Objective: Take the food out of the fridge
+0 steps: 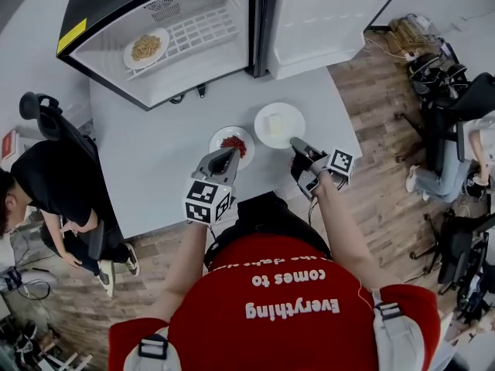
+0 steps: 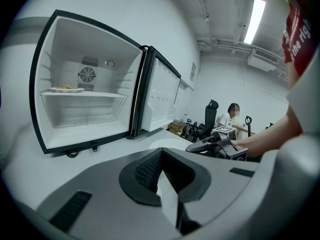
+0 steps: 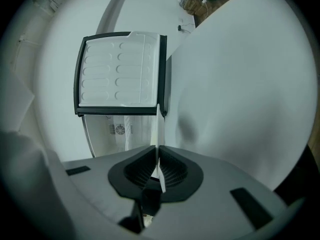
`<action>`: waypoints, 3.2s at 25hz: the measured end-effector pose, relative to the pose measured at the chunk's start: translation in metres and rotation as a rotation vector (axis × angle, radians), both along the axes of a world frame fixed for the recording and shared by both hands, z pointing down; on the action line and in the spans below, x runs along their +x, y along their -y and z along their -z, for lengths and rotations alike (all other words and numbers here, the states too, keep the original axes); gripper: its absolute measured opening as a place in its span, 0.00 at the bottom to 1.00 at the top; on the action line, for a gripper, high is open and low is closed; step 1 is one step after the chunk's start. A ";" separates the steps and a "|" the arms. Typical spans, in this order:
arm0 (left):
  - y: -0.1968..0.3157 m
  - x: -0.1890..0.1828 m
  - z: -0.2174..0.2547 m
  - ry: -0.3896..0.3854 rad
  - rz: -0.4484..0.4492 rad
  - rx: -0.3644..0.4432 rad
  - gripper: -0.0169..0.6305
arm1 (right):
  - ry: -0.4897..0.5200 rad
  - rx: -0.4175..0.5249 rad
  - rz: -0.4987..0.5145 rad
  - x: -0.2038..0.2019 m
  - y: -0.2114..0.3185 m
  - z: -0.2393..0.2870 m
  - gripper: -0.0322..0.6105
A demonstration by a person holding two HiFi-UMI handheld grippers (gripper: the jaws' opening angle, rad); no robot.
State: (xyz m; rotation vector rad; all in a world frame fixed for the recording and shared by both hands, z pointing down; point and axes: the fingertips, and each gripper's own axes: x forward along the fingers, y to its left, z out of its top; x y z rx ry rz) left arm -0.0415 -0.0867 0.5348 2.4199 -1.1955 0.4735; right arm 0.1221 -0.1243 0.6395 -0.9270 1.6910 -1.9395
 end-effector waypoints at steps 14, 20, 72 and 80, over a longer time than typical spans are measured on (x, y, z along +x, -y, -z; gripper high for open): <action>-0.007 0.021 -0.022 -0.003 -0.055 -0.056 0.02 | -0.084 -0.161 -0.055 0.010 -0.018 -0.064 0.10; -0.006 0.029 -0.031 -0.005 -0.067 -0.077 0.02 | -0.146 -0.208 -0.054 0.014 -0.017 -0.077 0.09; 0.004 0.045 -0.009 -0.024 -0.131 -0.022 0.02 | -0.104 -0.042 -0.043 -0.048 -0.032 0.014 0.07; 0.004 0.002 -0.005 -0.013 -0.001 -0.014 0.02 | -0.082 -0.027 0.101 -0.093 -0.020 0.016 0.07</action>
